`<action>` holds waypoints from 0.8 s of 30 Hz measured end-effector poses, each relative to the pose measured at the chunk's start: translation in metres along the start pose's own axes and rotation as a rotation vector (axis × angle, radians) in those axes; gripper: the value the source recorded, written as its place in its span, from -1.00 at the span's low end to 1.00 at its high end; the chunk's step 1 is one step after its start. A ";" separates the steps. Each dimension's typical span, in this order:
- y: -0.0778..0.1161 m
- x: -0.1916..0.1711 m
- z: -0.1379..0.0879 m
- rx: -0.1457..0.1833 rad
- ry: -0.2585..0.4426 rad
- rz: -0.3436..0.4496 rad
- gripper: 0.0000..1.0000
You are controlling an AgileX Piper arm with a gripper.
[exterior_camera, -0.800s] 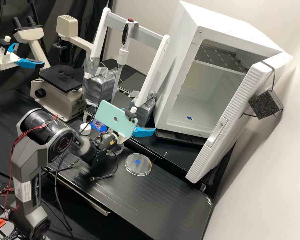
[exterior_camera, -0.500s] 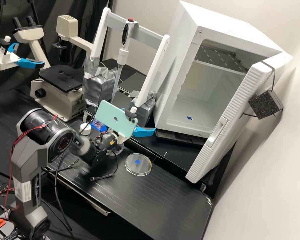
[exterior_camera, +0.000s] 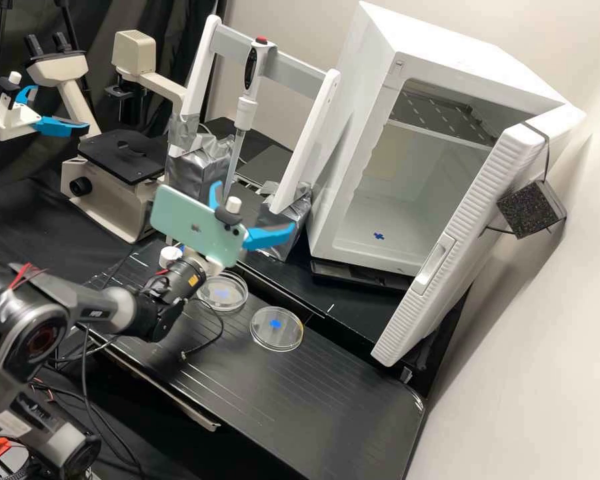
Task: Use the pipette
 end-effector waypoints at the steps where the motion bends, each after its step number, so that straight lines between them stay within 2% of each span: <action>1: 0.001 -0.002 -0.013 -0.009 0.049 -0.001 1.00; 5: 0.007 0.003 -0.050 -0.026 0.130 -0.006 1.00; 9: 0.013 0.017 -0.080 -0.037 0.150 0.001 1.00; 13: 0.015 0.034 -0.109 -0.069 0.165 -0.008 1.00; 15: 0.015 0.047 -0.121 -0.100 0.159 -0.017 1.00; 19: 0.011 0.071 -0.132 -0.137 0.123 -0.061 1.00; 24: 0.005 0.105 -0.135 -0.140 0.070 -0.138 1.00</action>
